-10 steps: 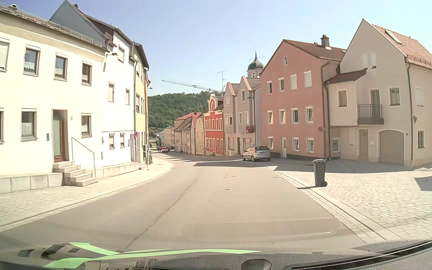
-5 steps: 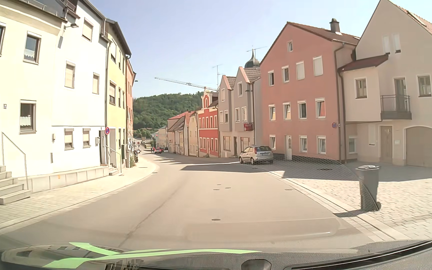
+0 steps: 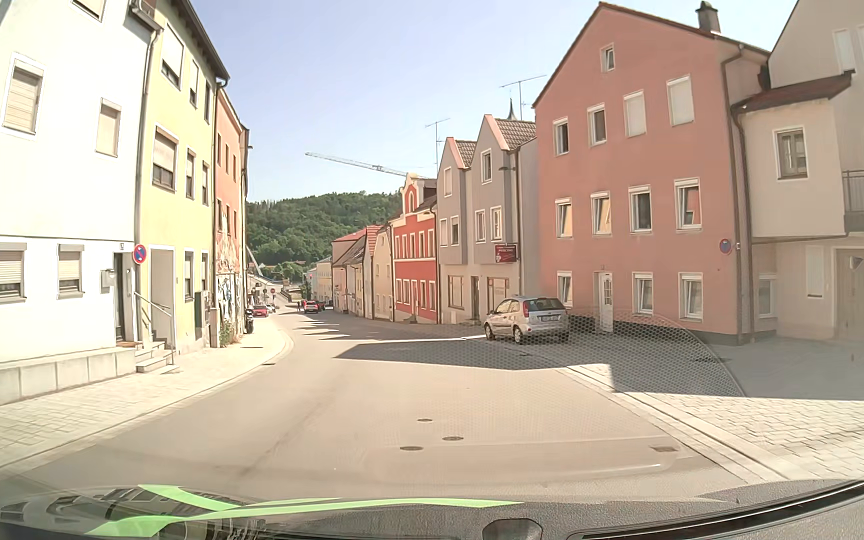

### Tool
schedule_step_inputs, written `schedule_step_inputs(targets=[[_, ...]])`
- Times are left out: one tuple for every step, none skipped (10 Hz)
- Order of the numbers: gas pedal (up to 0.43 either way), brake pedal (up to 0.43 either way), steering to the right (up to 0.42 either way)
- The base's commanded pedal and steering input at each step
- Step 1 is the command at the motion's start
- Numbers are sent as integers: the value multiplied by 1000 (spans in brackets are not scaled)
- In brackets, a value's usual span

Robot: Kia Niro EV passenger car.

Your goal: Follow the waypoints while adhering to traffic rules and regulations

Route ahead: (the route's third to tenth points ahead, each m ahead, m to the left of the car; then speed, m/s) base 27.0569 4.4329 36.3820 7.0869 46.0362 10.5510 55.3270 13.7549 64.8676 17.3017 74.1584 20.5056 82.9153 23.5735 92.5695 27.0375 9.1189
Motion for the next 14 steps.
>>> schedule_step_inputs(targets=[[59, 0, -26], [0, 0, -27], [0, 0, -27], [0, 0, -28], [0, 0, -30], [0, 0, -33], [0, 0, -38], [0, 0, -45], [0, 0, -50], [0, 0, -51], [0, 0, -51], [0, 0, -51], [0, 0, -51], [0, 0, -51]])
